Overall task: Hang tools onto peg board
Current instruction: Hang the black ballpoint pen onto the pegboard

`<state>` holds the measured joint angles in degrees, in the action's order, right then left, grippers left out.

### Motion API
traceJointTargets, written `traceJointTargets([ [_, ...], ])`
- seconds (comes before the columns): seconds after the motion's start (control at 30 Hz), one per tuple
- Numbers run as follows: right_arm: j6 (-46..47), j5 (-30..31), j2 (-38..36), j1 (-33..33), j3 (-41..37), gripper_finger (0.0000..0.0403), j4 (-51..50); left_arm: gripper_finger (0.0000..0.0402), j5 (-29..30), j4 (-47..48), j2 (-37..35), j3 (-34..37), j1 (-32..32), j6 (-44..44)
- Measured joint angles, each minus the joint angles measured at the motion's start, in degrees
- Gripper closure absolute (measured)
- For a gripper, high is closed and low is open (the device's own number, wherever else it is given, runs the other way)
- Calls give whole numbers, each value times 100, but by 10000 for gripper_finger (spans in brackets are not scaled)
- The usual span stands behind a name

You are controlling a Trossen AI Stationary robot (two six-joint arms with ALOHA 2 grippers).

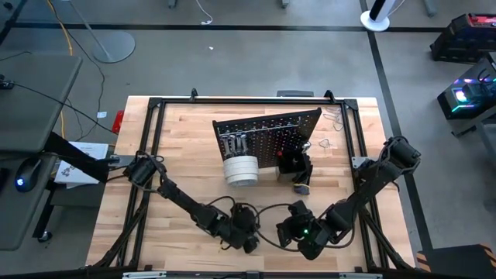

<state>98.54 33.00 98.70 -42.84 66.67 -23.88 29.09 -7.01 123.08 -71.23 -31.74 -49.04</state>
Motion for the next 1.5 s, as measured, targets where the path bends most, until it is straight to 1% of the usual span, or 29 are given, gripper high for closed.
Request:
traceJointTargets([
  [0.17, -6, 366, 4, -71, 0, 403, 124, 402, 254, 421, -220, -17, 3, 368],
  [0.27, -337, 378, 76, -71, 0, 403, 494, 402, 323, 883, -532, -19, 5, 975],
  [0.33, -711, 366, 221, -71, 0, 403, 970, 402, 291, 1264, -756, -19, 1, 1655],
  [0.43, -1194, 237, 593, -71, 2, 403, 1942, 402, 191, 1804, -1020, -26, -63, 2930],
  [0.53, -1422, 181, 1035, -71, 2, 403, 2930, 402, -61, 2245, -1025, -22, -75, 3915],
  [0.67, -1475, 225, 1473, -97, 2, 403, 4118, 402, -125, 2188, -976, -17, 71, 4802],
  [0.77, -1501, 550, 1576, -171, 2, 403, 4481, 402, -185, 2097, -978, 34, 247, 5149],
  [0.87, -1487, 802, 1569, -262, 2, 403, 4527, 402, -361, 2130, -978, 158, 416, 5217],
  [0.97, -1457, 838, 1561, -320, 2, 403, 4511, 402, -711, 2106, -978, 353, 536, 5219],
  [1.07, -1453, 849, 1554, -370, 2, 403, 4508, 402, -872, 2033, -978, 512, 550, 5204],
  [1.2, -1445, 852, 1553, -371, 2, 403, 4481, 402, -1100, 2114, -994, 593, 484, 4803],
  [1.37, -1396, 839, 1552, -373, 2, 403, 4315, 402, -1079, 2171, -995, 595, 185, 4152],
  [1.5, -1128, 534, 1543, -320, 2, 403, 3871, 402, -1046, 2173, -995, 595, -127, 3448],
])
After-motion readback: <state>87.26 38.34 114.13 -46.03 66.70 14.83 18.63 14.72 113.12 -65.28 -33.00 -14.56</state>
